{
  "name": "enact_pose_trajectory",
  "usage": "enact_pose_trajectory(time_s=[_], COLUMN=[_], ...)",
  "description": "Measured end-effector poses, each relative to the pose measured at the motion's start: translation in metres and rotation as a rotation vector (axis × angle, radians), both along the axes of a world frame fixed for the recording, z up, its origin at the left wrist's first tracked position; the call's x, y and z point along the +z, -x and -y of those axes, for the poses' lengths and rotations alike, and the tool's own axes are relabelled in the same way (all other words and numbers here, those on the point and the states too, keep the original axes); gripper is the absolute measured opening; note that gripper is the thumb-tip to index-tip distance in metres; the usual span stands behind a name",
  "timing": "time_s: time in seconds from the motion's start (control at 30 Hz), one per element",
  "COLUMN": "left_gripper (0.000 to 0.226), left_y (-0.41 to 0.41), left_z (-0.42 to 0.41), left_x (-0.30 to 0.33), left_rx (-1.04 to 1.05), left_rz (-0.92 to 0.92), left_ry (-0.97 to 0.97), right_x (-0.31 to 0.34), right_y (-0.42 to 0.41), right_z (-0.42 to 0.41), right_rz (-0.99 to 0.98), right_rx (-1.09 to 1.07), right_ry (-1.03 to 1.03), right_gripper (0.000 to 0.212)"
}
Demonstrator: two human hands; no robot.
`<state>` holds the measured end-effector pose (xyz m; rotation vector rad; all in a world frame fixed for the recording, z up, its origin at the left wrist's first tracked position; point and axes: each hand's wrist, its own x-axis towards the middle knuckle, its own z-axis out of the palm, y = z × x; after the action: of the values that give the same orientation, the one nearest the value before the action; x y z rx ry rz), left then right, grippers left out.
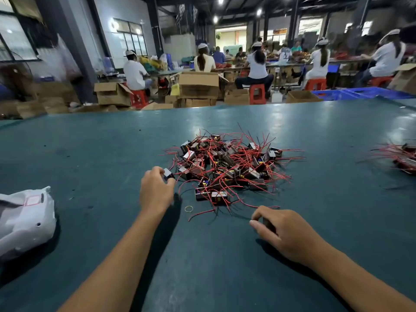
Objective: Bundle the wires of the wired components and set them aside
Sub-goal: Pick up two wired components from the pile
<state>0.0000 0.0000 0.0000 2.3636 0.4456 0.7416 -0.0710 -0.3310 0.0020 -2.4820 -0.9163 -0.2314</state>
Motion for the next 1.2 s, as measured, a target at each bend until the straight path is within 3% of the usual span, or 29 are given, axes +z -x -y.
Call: enact_pose_trajectory(time_s=[0.13,0.27,0.4,0.5,0.63,0.77,0.9,1.07,1.2], left_gripper=[0.053,0.043,0.030,0.030,0.025,0.037,0.055,0.057,0.045], left_y=[-0.032,-0.039,-0.024,0.006,0.062,0.097,0.103,0.108,0.106], left_z=[-0.019,-0.031,-0.027,-0.013,0.034,0.098,0.126,0.128,0.116], left_x=[0.010,0.006,0.031,0.056,0.074,0.042,0.017,0.012,0.020], left_rx=[-0.055,-0.155,-0.081,-0.023,-0.253,-0.618,-0.781,-0.939,-0.961], left_rz=[-0.278,-0.318,0.030,0.338,0.571,0.443,0.231,-0.008,-0.128], left_ry=[-0.152,-0.235,-0.097,0.130,0.372,0.402,0.412,0.417,0.544], right_x=[0.001,-0.001,-0.003,-0.002,0.000,0.006,0.009,0.011,0.011], right_y=[-0.001,-0.002,-0.002,-0.002,0.001,0.012,0.023,0.022,0.016], right_z=[-0.001,0.001,0.000,0.000,0.000,-0.004,-0.008,-0.013,-0.005], right_rz=[-0.019,-0.026,-0.043,-0.039,-0.042,-0.088,-0.079,-0.136,-0.192], right_rx=[0.000,-0.004,-0.014,-0.010,-0.010,0.045,0.035,0.029,0.013], right_ry=[-0.028,-0.031,-0.051,-0.040,-0.045,-0.198,-0.376,-0.539,-0.517], right_gripper=[0.013,0.012,0.012,0.012,0.012,0.020,0.037,0.025,0.012])
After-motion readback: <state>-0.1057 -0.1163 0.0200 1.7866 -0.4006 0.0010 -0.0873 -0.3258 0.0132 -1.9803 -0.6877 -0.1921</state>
